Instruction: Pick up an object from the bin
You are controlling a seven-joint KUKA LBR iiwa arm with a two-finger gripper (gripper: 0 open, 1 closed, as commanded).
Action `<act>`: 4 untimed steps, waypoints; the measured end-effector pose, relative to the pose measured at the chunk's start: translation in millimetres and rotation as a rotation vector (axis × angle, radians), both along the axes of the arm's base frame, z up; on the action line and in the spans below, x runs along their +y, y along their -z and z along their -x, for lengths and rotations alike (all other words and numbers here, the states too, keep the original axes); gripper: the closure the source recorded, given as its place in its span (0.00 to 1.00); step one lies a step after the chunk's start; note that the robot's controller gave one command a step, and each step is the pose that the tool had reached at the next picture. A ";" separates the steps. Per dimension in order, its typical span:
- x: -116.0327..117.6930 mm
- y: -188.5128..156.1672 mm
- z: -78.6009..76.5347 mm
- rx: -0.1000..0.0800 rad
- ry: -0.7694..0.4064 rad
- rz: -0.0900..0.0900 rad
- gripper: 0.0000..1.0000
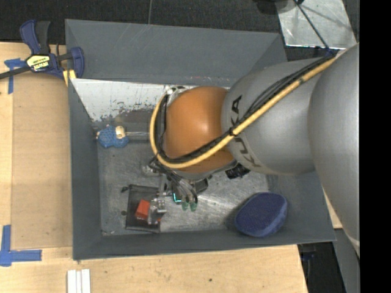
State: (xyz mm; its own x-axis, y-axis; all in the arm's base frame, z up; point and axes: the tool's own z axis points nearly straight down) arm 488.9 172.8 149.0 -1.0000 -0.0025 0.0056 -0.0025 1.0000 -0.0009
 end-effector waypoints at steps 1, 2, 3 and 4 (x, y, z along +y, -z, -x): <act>59.1 76.9 -23.0 -0.012 -0.030 -0.004 0.00; -24.9 53.9 -17.7 -0.006 -0.132 0.003 0.00; -17.7 73.3 -23.0 -0.003 -0.036 -0.001 0.00; -40.6 73.4 -47.3 -0.003 -0.126 -0.012 0.00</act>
Offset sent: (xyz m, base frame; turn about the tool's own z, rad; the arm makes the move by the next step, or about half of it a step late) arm 0.0212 0.0567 -0.0775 -0.0260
